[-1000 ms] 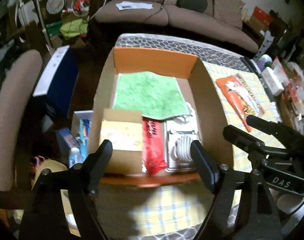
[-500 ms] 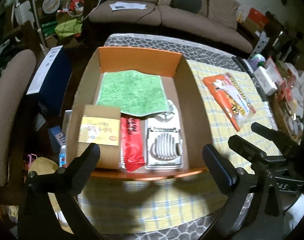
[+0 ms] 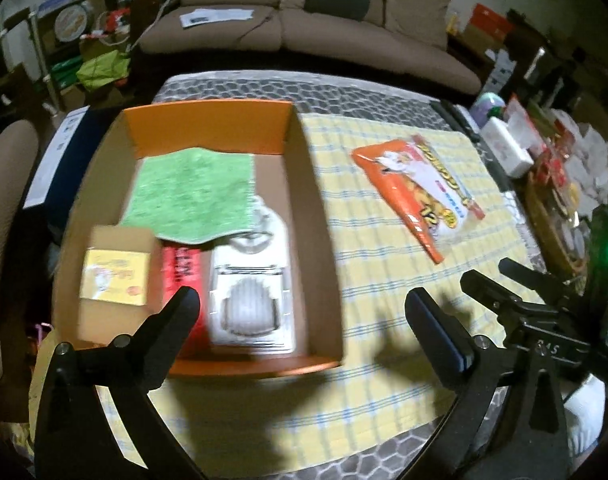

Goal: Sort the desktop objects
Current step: 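Move the left tool to the orange-and-white sheet packet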

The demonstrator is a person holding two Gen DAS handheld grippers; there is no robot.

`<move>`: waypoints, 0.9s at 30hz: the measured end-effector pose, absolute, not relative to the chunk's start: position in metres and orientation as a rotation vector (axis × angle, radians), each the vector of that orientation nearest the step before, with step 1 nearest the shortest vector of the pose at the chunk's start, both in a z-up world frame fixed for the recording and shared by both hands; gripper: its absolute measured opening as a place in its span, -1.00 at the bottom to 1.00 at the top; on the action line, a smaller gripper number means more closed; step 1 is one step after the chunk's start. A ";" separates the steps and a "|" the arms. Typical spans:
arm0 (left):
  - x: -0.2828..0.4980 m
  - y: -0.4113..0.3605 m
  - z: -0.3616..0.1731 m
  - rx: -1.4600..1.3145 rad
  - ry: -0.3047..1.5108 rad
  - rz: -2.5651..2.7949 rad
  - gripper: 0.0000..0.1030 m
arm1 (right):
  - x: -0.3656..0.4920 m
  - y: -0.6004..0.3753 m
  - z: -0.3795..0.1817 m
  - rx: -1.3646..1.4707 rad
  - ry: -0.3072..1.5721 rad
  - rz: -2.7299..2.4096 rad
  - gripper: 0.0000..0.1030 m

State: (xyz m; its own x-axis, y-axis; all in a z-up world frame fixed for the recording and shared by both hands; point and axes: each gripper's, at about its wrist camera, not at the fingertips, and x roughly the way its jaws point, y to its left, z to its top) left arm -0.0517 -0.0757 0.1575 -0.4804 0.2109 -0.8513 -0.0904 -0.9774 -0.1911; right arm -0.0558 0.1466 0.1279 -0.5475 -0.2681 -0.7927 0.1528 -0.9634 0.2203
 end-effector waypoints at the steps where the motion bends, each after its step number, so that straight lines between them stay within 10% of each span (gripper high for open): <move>1: -0.054 -0.068 0.156 -1.490 -0.174 2.546 1.00 | -0.056 0.157 0.125 1.350 -0.208 -2.565 0.99; 27: -0.122 0.076 0.083 -1.571 -0.132 2.327 1.00 | -0.100 0.311 0.076 1.395 -0.486 -2.689 0.99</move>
